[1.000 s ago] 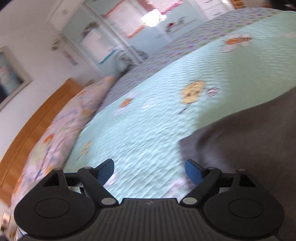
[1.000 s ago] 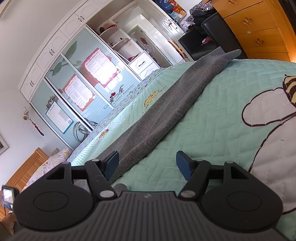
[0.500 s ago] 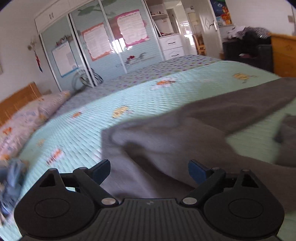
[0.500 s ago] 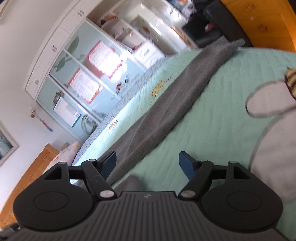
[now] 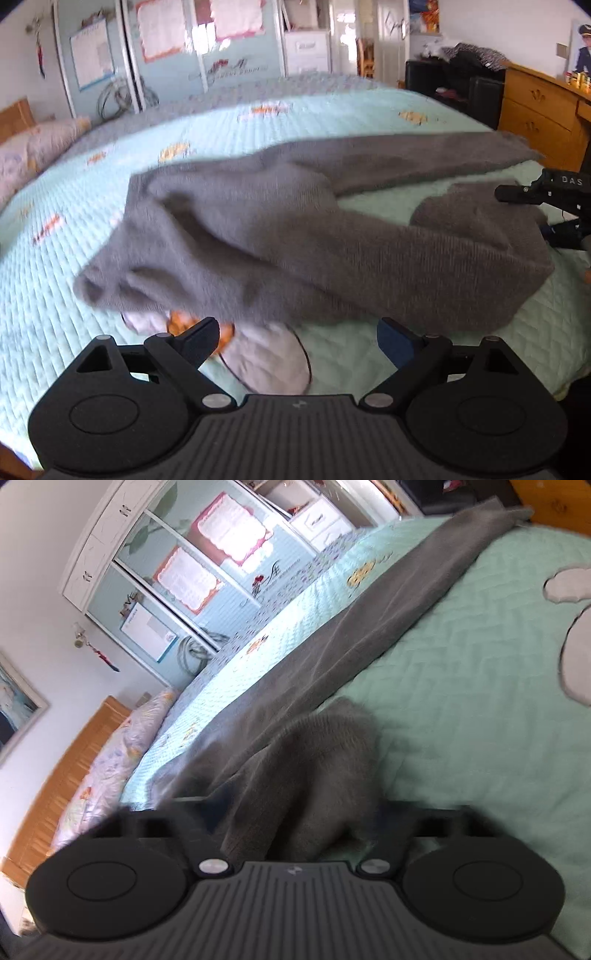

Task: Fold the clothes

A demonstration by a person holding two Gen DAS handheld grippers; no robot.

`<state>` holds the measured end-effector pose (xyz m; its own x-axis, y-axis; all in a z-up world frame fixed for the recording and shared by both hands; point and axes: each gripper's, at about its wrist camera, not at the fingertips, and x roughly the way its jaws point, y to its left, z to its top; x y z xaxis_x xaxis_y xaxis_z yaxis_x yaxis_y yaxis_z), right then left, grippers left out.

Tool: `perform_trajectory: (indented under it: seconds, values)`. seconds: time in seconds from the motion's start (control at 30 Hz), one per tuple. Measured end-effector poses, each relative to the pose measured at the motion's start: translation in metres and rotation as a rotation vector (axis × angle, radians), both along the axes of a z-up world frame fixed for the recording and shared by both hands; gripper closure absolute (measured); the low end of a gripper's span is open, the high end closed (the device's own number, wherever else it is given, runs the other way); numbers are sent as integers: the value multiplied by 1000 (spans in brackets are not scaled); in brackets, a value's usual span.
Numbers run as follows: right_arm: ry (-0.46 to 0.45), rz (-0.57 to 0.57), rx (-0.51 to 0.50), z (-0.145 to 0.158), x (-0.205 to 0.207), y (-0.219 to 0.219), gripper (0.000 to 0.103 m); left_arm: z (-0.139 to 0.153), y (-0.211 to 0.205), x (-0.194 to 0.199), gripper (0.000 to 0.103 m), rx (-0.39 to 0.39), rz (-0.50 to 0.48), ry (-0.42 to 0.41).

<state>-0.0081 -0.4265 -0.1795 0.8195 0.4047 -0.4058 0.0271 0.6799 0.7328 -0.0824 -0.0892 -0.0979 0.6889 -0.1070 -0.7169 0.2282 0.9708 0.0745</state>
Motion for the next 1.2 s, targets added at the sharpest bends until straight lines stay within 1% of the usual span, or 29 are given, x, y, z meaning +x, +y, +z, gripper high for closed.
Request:
perform_trajectory:
  seconds: [0.03,0.07,0.13,0.23,0.33,0.47,0.5,0.53,0.57,0.6,0.63,0.67,0.7,0.73,0.77,0.8,0.83,0.93,0.97,1.03,1.1,1.2]
  values:
    - [0,-3,11,1,-3,0,72,-3,2,0,10,-7,10,23]
    - [-9,-14,-2,4,-10,1,74,-6,5,0,10,-18,17,43]
    - [-37,-44,-62,15,-25,3,81,-11,10,-2,10,-36,36,73]
    - [-105,-106,-116,37,-47,1,84,-16,17,-3,10,-59,67,110]
    - [-183,-215,-162,68,-72,-10,88,-15,22,-5,10,-93,83,124]
    - [-259,-378,-219,111,-112,-39,89,-11,26,-9,9,-97,85,108]
    - [-280,-418,-251,120,-122,-45,97,-10,27,-9,9,-101,86,107]
    - [-297,-466,-299,128,-131,-50,99,-10,28,-10,9,-104,87,107]
    - [-305,-497,-351,134,-136,-55,99,-10,28,-10,9,-108,87,107]
    - [-281,-482,-405,136,-133,-60,94,-10,27,-10,9,-110,84,109]
    - [-228,-438,-455,133,-124,-65,93,-10,27,-10,9,-110,81,112]
    - [-184,-409,-475,128,-118,-71,93,-9,25,-10,9,-109,77,115]
    - [-157,-403,-448,118,-117,-78,92,-9,23,-10,9,-108,71,117]
    - [-143,-391,-412,108,-117,-84,90,-8,21,-11,9,-108,62,116]
    - [-149,-365,-370,98,-119,-88,86,-7,20,-12,8,-106,54,114]
    - [-155,-340,-350,88,-122,-90,69,-7,20,-13,8,-103,47,112]
    - [-159,-319,-352,79,-127,-90,53,-6,19,-13,8,-98,47,111]
    - [-187,-260,-375,59,-150,-87,35,-6,21,-11,7,-95,49,114]
    - [-198,-251,-380,56,-158,-85,32,-7,22,-10,6,-95,53,118]
    - [-216,-229,-406,51,-174,-81,20,-11,23,-8,6,-100,61,132]
    - [-214,-188,-499,48,-185,-70,15,-15,24,-7,6,-110,66,146]
    - [-184,-110,-623,42,-185,-51,15,-18,23,-6,6,-116,72,156]
